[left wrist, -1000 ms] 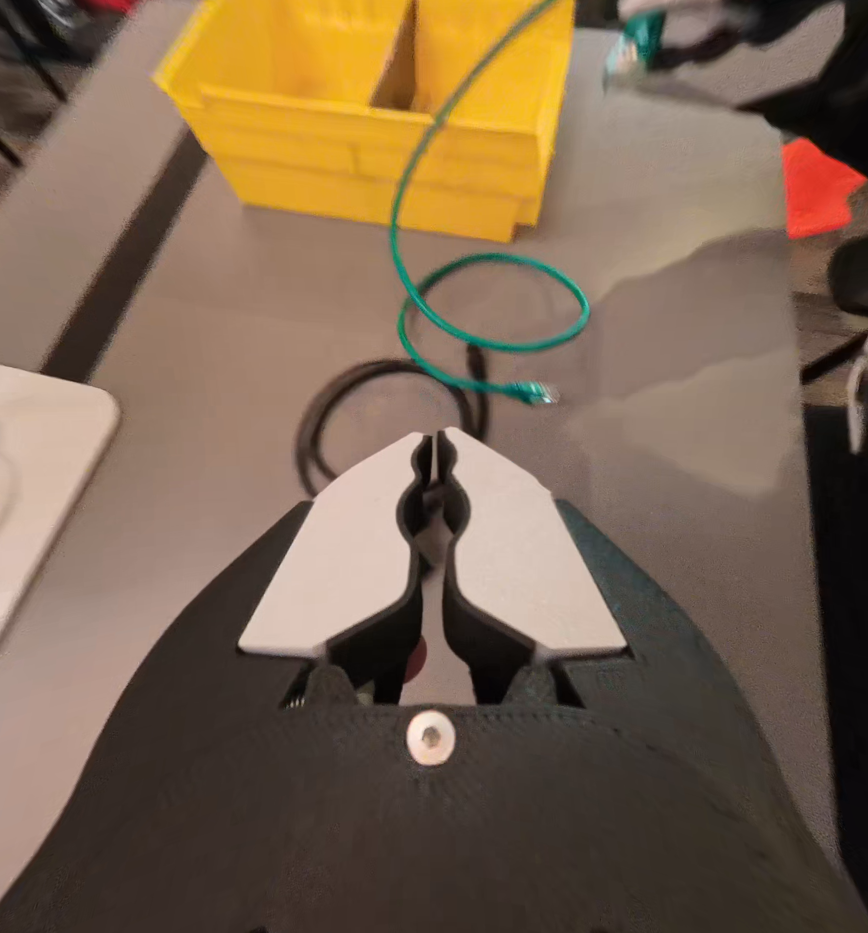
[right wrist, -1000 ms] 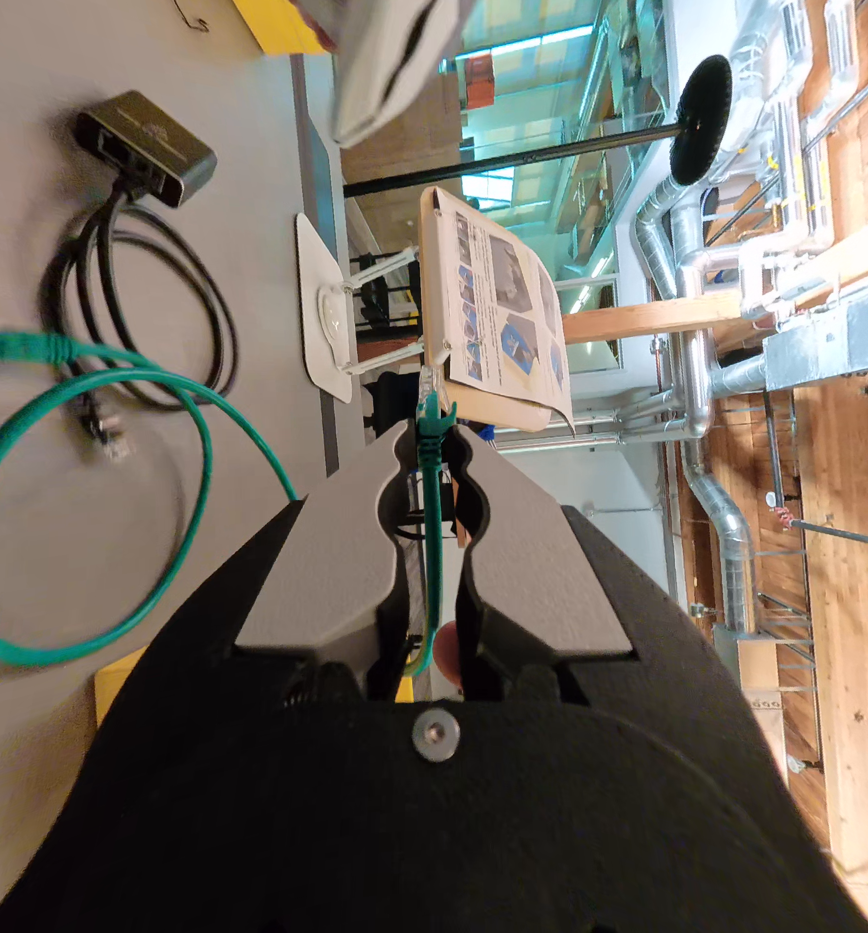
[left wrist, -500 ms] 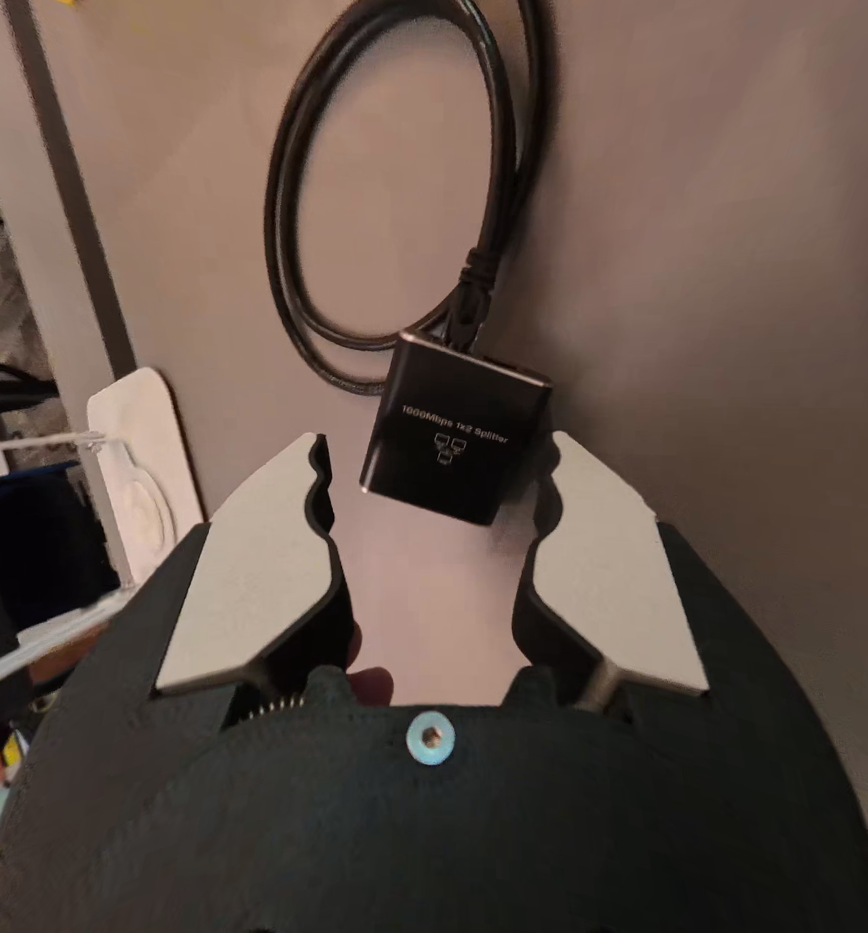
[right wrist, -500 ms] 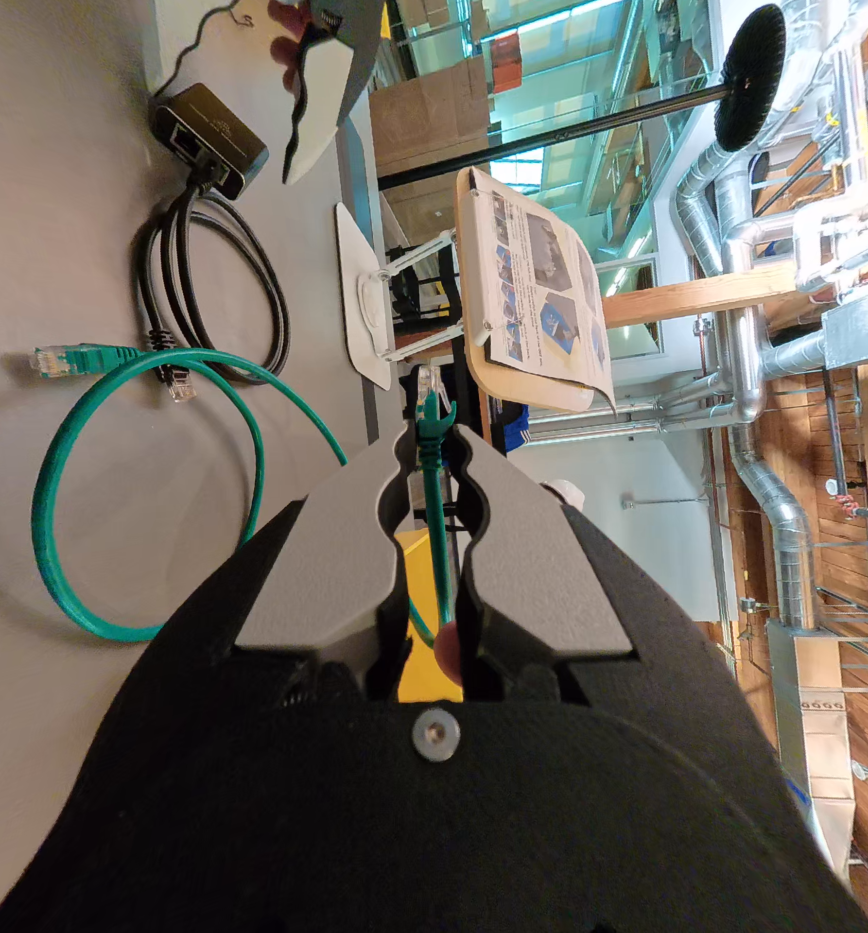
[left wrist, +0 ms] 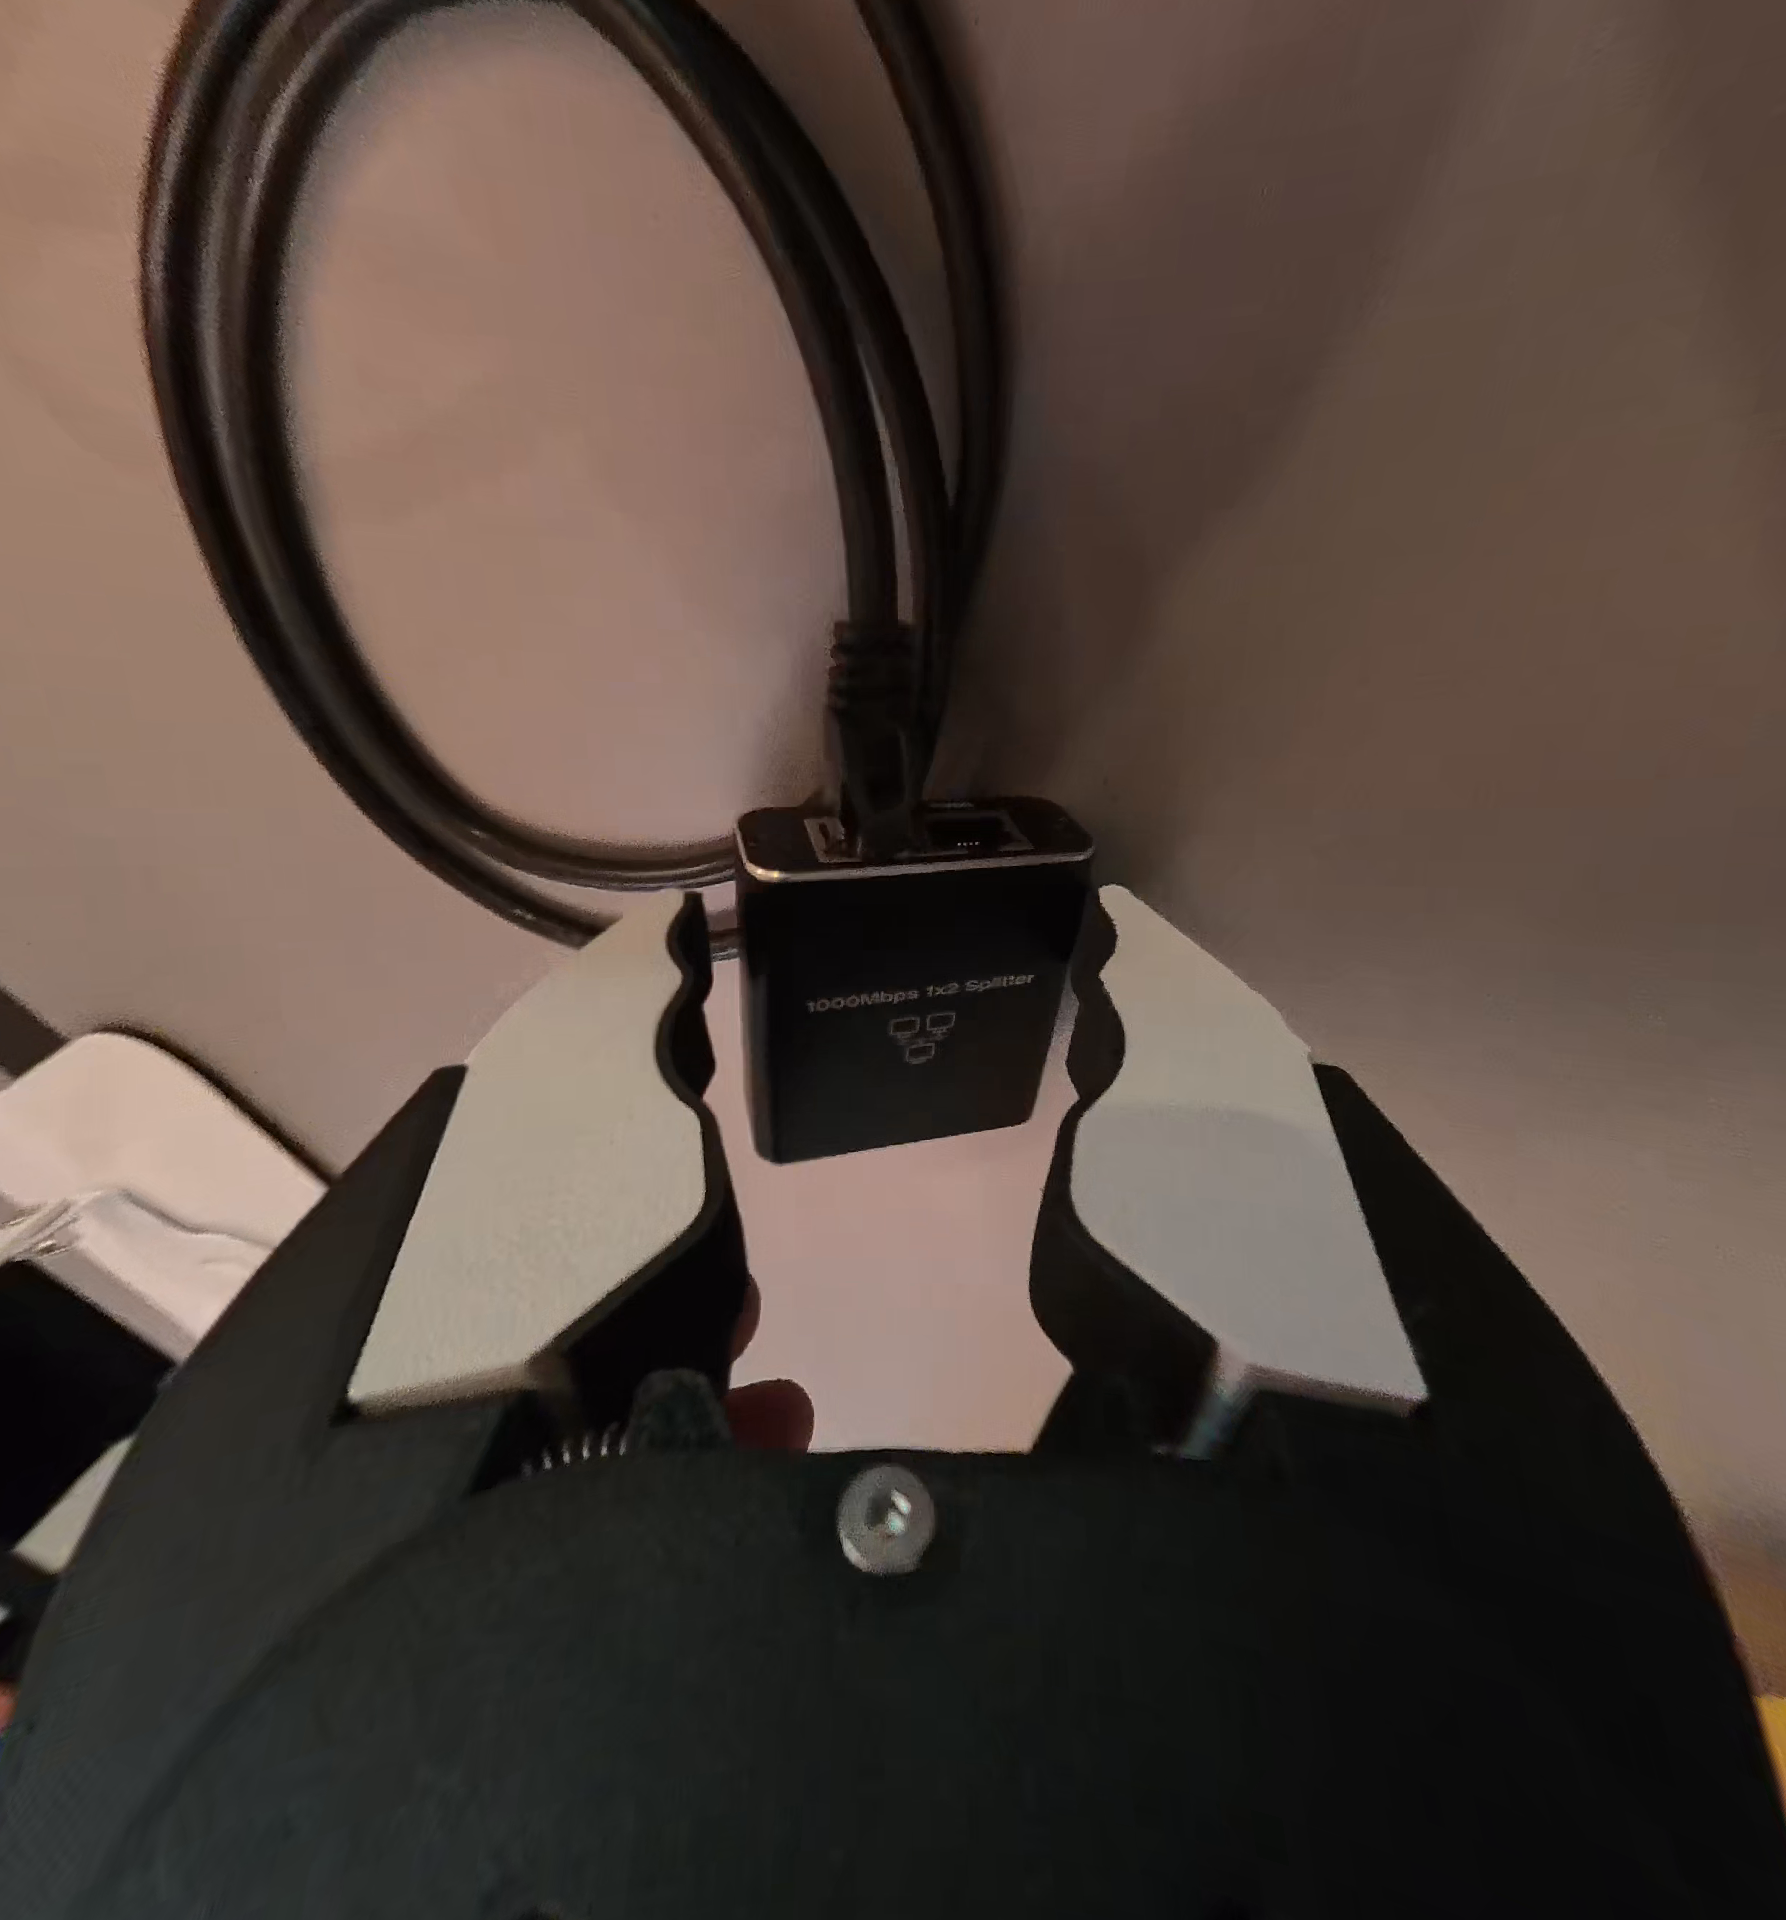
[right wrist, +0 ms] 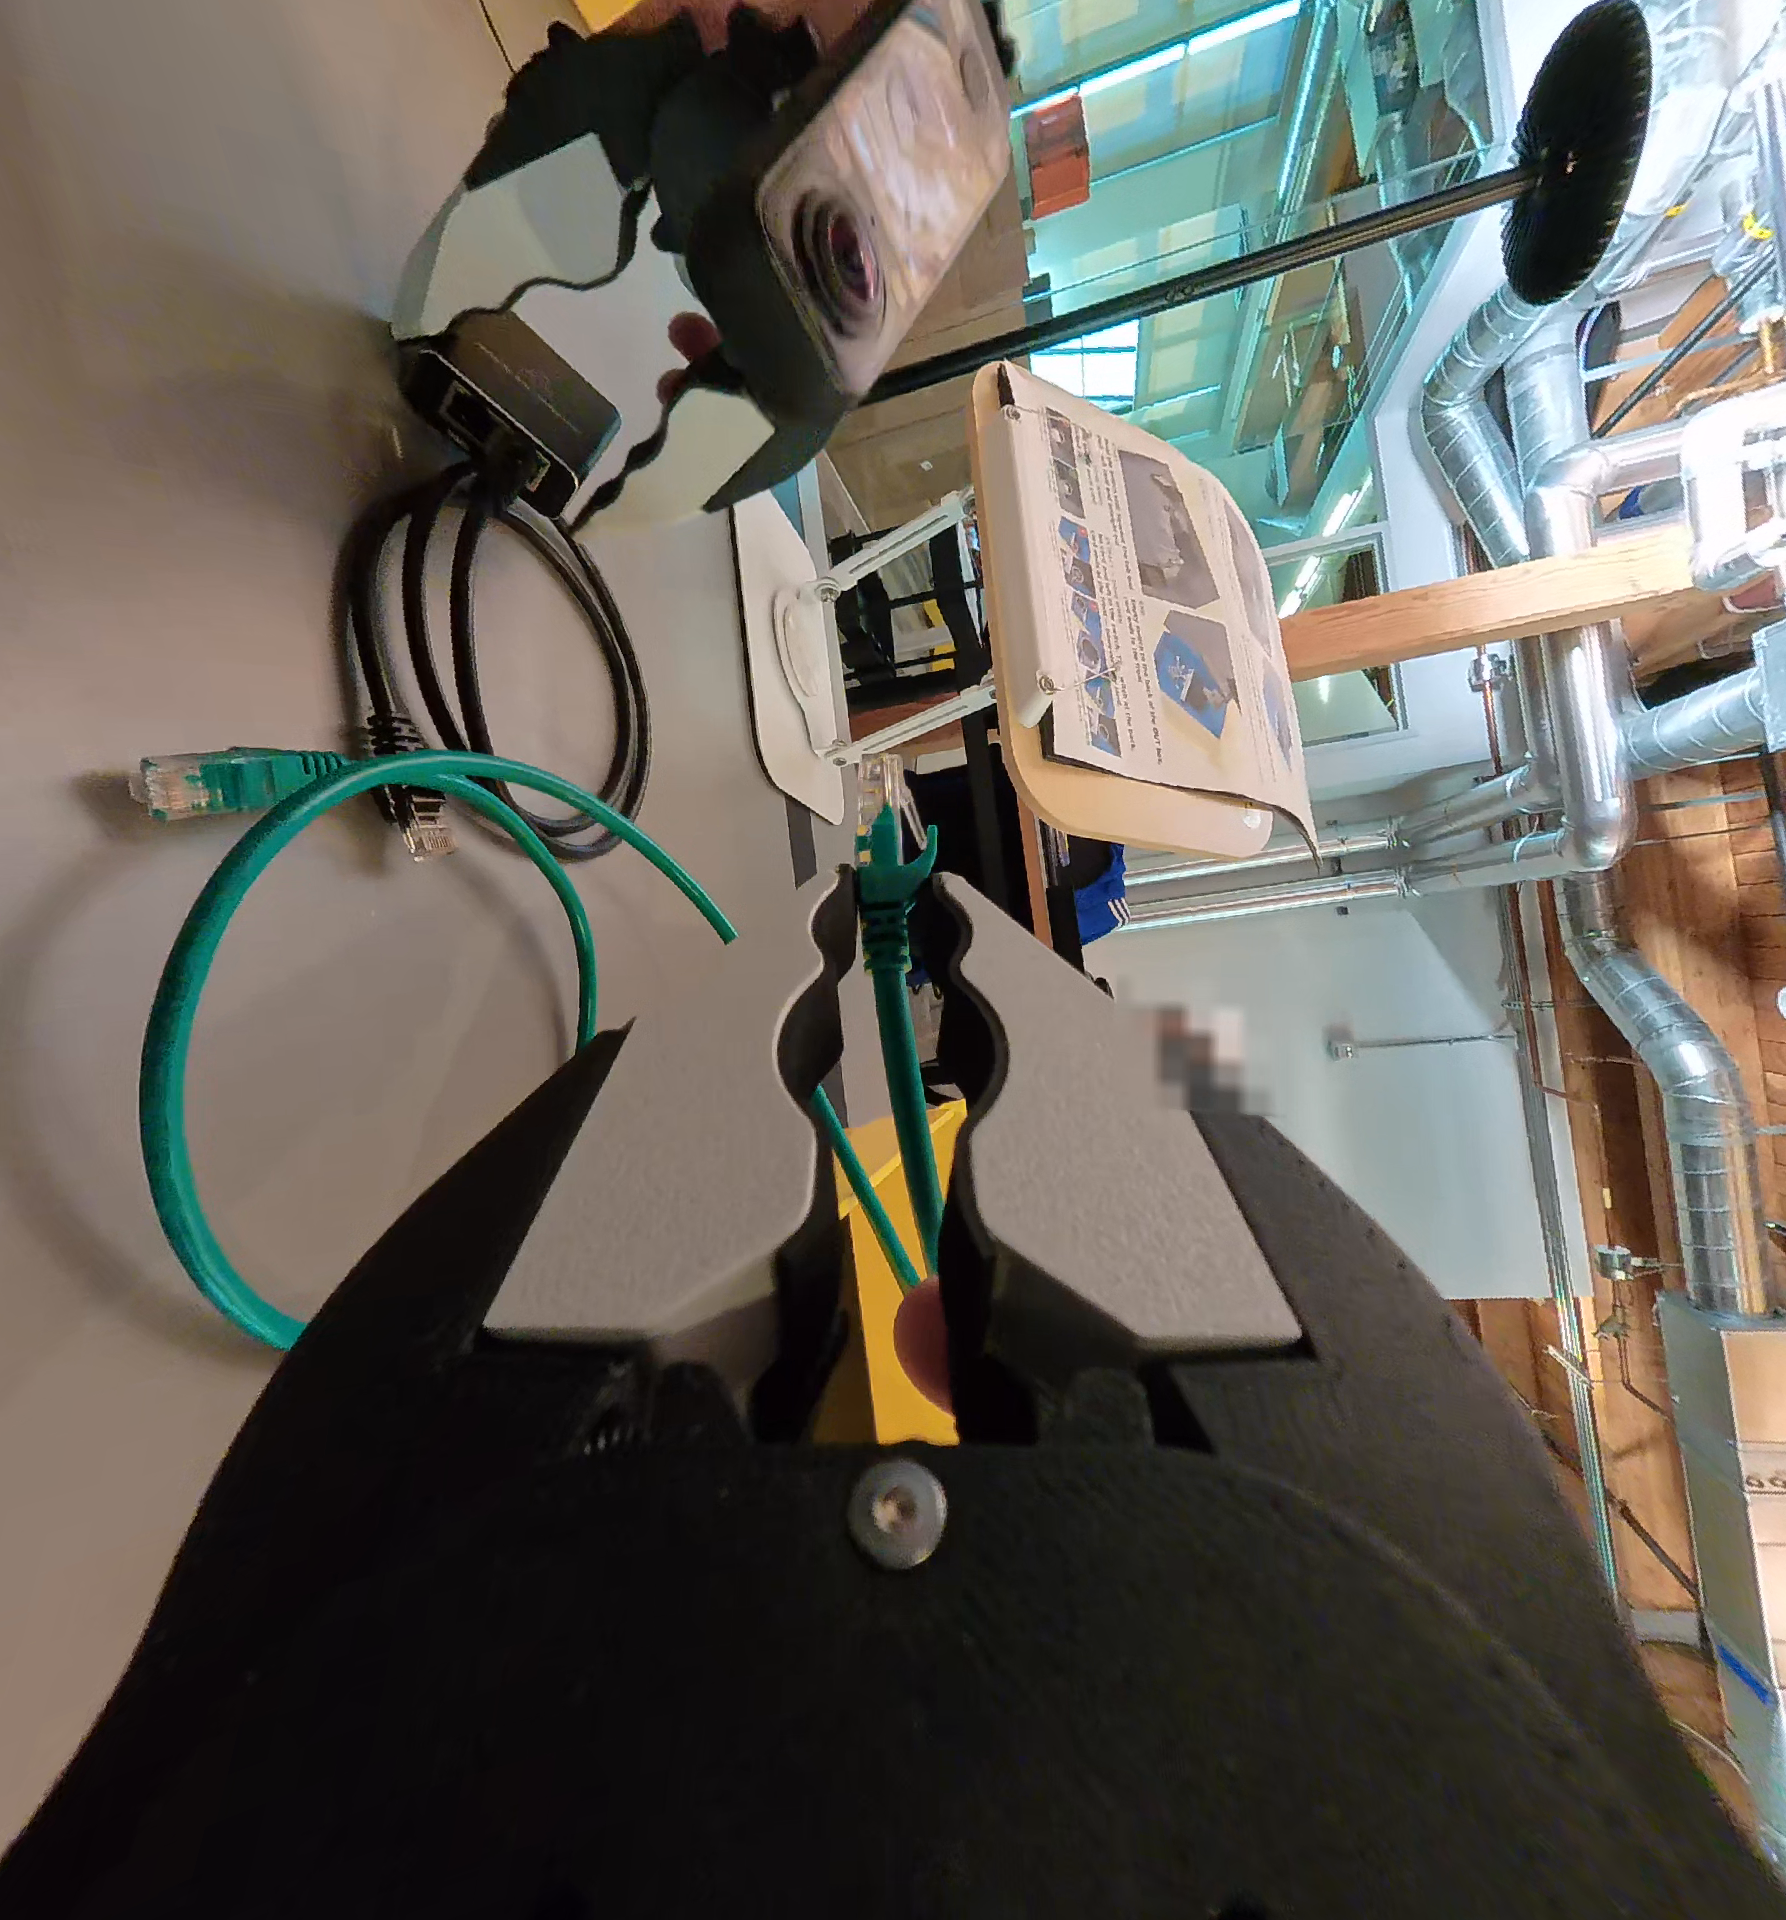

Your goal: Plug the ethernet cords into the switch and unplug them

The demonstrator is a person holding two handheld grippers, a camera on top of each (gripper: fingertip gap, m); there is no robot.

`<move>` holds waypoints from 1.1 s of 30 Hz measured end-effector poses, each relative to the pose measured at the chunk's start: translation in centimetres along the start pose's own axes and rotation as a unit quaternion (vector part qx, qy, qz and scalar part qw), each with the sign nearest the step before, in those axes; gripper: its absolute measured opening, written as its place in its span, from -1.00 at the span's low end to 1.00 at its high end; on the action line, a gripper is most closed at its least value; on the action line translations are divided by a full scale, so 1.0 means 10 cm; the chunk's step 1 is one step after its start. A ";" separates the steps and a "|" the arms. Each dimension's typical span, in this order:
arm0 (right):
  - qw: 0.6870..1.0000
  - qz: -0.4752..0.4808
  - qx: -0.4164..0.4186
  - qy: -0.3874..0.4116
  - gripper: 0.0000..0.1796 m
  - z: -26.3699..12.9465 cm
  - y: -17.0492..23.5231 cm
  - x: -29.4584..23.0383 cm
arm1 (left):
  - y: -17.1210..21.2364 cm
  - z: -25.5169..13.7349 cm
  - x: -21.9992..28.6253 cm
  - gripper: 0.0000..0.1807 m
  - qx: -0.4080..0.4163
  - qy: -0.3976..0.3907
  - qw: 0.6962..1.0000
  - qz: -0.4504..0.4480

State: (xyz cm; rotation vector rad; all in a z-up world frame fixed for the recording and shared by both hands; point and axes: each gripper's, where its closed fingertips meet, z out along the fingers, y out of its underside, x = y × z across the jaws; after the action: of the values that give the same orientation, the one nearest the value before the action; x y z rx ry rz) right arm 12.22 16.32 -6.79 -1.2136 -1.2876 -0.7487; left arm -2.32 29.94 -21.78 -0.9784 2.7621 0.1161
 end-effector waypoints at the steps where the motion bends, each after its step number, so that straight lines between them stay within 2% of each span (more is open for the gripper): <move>1: 1.000 0.001 0.001 0.001 -0.89 0.00 0.00 0.00 | 0.00 0.01 0.02 -0.30 0.000 0.018 1.000 -0.005; 5: 1.000 0.013 0.006 0.007 -0.89 -0.02 0.00 0.01 | -0.08 0.04 0.03 -0.32 0.044 0.060 0.997 -0.036; 9: 1.000 0.021 0.008 0.007 -0.90 -0.04 0.00 -0.02 | -0.12 0.04 0.01 -0.32 0.083 0.057 0.992 -0.077; 18: 0.999 0.041 0.009 0.026 -0.90 -0.17 0.05 0.17 | -0.08 -0.08 0.07 -0.32 0.117 0.059 0.982 -0.134; 27: 0.996 0.058 0.006 0.071 -0.90 -0.39 0.08 0.63 | 0.10 -0.80 -0.13 -0.32 0.181 0.011 0.962 -0.206; 33: 0.998 0.019 0.036 0.041 -0.90 -0.10 -0.28 0.50 | -0.07 -1.25 0.01 -0.32 0.201 0.064 0.955 -0.208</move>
State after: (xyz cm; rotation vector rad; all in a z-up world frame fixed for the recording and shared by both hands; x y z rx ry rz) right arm 10.89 15.69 -1.23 -1.1346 -1.2112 -0.7120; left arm -4.04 27.51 -9.64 -1.4465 2.4629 -0.5683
